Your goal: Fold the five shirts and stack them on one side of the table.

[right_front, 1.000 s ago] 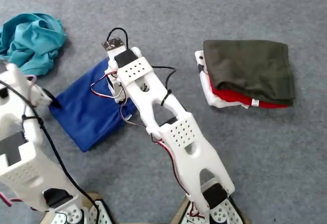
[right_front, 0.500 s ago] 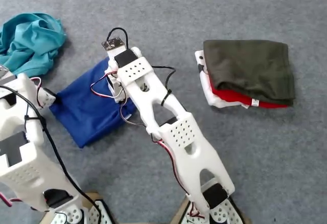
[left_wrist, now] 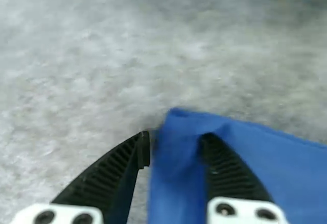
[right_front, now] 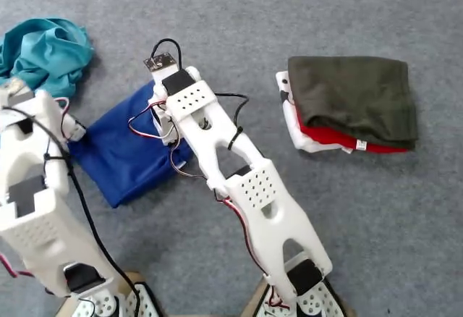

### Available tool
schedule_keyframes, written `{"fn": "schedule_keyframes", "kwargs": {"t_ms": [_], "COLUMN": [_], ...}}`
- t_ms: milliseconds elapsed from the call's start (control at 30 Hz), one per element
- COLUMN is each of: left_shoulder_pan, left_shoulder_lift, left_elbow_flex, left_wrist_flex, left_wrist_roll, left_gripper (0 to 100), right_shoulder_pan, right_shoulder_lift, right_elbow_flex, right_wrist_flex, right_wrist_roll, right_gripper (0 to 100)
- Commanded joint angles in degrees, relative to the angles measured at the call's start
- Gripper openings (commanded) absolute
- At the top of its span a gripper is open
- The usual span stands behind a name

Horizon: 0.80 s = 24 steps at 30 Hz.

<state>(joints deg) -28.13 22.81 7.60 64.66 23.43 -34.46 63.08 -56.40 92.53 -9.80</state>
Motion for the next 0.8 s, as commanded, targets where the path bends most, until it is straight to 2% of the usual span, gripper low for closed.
{"fn": "schedule_keyframes", "kwargs": {"t_ms": [0,200,300,500,767], "left_shoulder_pan": [1.2,1.2,1.3,5.6,8.8], "left_shoulder_lift": [4.7,11.1,11.5,11.4,-0.6], "left_elbow_flex": [-5.6,-14.1,-15.8,-17.5,-18.2], "left_wrist_flex": [3.6,8.4,8.4,8.0,7.5], "left_wrist_roll": [-1.4,-1.5,-1.9,-8.0,-9.5], "left_gripper": [13,13,8,3,3], "right_shoulder_pan": [0.8,0.8,0.7,0.9,3.8], "right_shoulder_lift": [2.2,2.2,1.7,-0.3,-2.5], "right_elbow_flex": [-1.0,-1.3,-1.6,-6.0,-22.5], "right_wrist_flex": [-3.0,-3.0,-3.0,1.8,8.5], "right_wrist_roll": [0.4,0.4,0.4,0.4,1.5], "right_gripper": [1.4,1.4,1.4,1.4,1.4]}}
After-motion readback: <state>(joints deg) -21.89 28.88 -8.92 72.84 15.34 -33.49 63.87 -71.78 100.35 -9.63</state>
